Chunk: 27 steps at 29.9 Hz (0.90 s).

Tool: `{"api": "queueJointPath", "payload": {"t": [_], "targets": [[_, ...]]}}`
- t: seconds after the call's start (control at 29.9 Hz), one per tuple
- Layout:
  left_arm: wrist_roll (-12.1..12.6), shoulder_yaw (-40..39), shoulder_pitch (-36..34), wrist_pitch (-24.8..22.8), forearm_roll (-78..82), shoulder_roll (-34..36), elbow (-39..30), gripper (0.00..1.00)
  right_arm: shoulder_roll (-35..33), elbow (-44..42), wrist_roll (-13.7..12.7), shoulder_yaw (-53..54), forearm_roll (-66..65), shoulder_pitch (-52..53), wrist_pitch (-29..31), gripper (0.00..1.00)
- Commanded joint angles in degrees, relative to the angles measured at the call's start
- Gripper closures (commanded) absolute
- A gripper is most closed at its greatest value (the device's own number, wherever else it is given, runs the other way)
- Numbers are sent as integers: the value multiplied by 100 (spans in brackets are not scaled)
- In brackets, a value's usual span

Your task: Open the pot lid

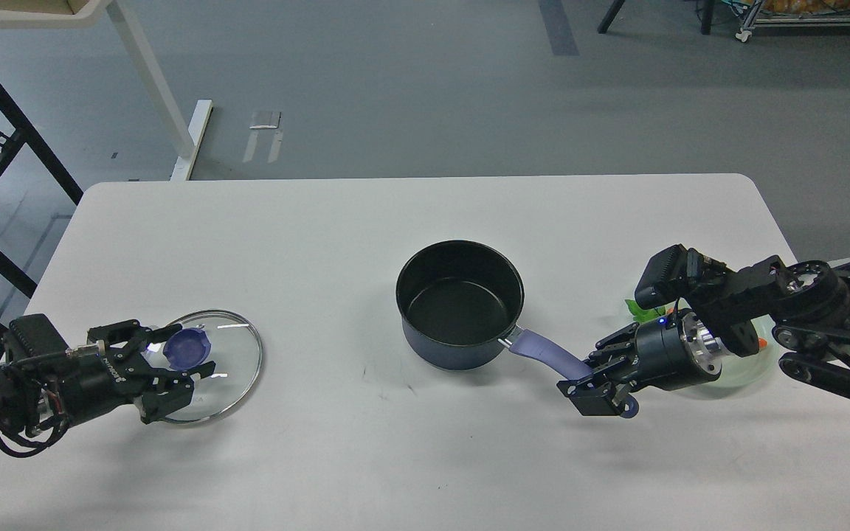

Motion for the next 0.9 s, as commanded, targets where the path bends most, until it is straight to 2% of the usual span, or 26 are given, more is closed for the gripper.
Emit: {"api": "queueJointPath", "payload": {"t": [0.0,0.1,0.27,0.37,0.47,0.6,0.74,0.87], "targets": [[-1,-12,-27,-20,-147,44,-161,2,3,0,0,2,0,7,0,71],[-1,-21,-36,-169,-480,386,-705,2,-14,0,0,2,0,7,0,71],[-1,-153,-229,-1073,-1735,914,-1699,1,-14,0,0,2,0,7,0,71],[-1,-188,-702,-1635,-2728,1046,-1806,1,-14,0,0,2,0,7,0,70],[-1,-354,-1274,-2469,-4605,1038,-1779,1,-41,0,0,2,0,7,0,70],[-1,-557,-1504,-3314,-7374,950,-1508,1,-58,0,0,2,0,7,0,70],[-1,-785,-1495,-3527,-9398,389,-806,1,-50,0,0,-7,0,7,-9,70],[-1,-1049,-1469,-3667,-10192,-332,301,1,-49,0,0,-7,0,7,0,70]]}}
